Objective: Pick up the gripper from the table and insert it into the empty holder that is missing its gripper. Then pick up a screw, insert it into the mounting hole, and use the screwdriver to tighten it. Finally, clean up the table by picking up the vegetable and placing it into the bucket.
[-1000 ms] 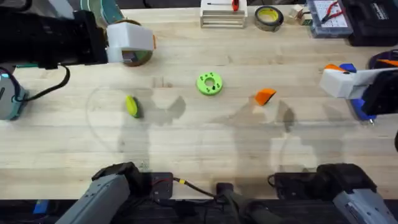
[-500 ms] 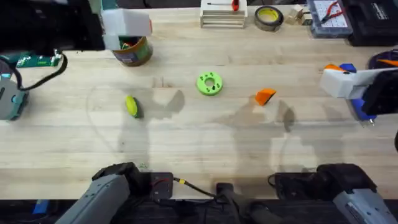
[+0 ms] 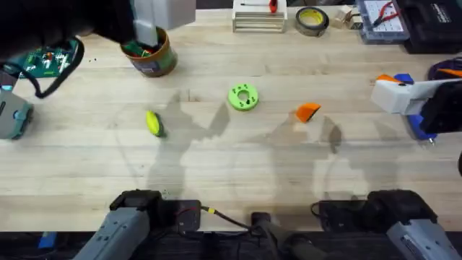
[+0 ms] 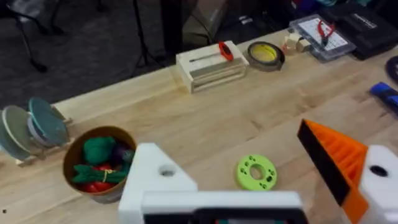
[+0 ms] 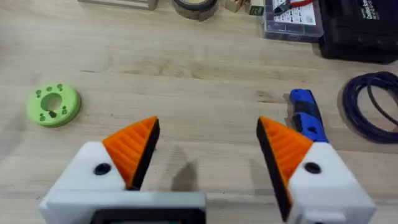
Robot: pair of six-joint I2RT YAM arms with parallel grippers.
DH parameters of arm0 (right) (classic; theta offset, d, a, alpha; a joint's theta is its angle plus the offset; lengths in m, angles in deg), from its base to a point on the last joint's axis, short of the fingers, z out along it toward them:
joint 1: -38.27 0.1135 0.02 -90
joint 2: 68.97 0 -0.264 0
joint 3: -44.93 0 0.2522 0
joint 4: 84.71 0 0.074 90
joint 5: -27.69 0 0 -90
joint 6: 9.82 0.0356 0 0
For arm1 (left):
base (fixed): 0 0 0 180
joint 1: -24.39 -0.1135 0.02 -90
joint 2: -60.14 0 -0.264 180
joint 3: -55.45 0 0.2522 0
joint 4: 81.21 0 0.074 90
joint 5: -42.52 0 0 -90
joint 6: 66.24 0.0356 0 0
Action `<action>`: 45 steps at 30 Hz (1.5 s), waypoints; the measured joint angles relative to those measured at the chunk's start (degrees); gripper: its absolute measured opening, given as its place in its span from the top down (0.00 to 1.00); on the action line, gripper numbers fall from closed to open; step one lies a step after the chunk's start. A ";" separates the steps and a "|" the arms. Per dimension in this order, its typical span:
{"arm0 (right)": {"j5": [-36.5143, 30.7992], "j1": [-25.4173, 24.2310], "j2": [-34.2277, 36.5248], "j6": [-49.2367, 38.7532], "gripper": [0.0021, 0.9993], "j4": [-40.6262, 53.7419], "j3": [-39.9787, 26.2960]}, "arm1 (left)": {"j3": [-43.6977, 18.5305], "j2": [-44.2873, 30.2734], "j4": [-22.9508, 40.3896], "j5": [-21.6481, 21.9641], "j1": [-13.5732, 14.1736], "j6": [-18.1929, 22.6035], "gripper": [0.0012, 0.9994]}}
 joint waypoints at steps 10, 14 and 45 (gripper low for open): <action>0.00 0.00 0.00 0.00 0.01 0.00 0.00 | 18.81 10.21 -15.57 1.20 0.00 -0.90 0.01; 0.00 0.01 0.00 0.00 0.01 0.00 0.00 | 26.76 15.84 -22.07 1.15 0.00 -1.16 0.01; 0.00 0.01 0.00 0.00 0.01 0.00 0.00 | 61.84 52.82 -37.51 0.80 0.00 -4.82 0.01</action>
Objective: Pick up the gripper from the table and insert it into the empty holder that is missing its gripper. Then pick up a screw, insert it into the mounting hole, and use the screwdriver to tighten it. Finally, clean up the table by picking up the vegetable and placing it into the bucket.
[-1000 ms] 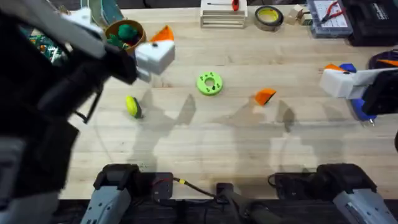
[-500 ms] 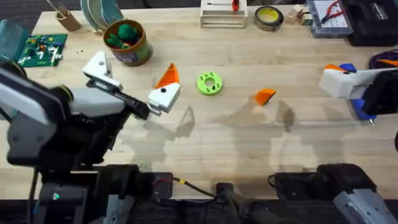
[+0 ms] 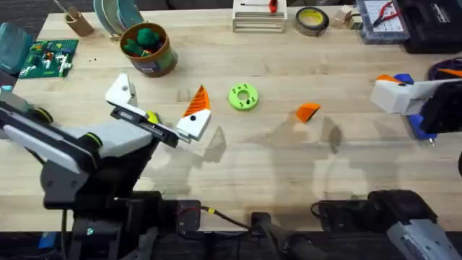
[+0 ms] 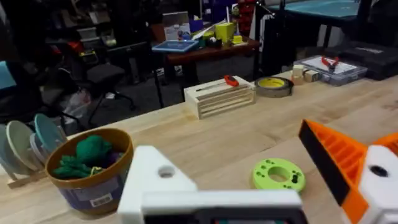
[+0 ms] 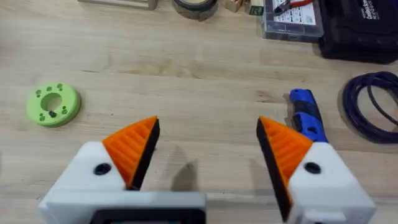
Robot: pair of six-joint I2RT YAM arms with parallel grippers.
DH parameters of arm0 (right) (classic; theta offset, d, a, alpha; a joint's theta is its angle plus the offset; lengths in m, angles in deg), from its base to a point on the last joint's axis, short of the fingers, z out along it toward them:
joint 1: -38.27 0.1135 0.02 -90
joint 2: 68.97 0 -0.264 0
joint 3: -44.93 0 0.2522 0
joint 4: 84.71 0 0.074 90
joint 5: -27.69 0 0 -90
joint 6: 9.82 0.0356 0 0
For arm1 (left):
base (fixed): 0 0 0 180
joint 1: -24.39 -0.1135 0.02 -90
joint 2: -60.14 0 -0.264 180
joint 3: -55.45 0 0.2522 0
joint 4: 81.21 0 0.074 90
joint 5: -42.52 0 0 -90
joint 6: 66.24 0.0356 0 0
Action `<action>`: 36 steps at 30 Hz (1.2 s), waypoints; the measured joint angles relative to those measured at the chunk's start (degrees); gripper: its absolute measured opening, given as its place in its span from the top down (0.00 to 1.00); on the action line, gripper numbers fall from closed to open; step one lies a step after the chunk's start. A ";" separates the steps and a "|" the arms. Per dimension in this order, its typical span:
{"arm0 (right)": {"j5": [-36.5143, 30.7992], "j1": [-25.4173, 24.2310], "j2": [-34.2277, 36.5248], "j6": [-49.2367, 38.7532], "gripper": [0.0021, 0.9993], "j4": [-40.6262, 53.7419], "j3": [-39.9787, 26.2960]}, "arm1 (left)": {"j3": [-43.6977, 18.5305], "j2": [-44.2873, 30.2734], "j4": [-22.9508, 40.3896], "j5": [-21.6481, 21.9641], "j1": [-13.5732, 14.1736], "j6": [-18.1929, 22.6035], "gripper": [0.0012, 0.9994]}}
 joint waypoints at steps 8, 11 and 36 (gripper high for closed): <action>0.00 0.00 0.00 0.00 0.01 0.00 0.00 | 5.72 0.00 -6.58 0.00 0.00 -3.15 0.01; 0.00 0.00 0.00 0.00 0.01 0.00 0.00 | 6.00 -0.04 -6.66 0.00 0.00 -3.56 0.01; 0.00 0.00 0.00 0.00 0.01 0.02 0.00 | 6.00 -0.11 1.74 -0.24 0.00 -4.11 0.01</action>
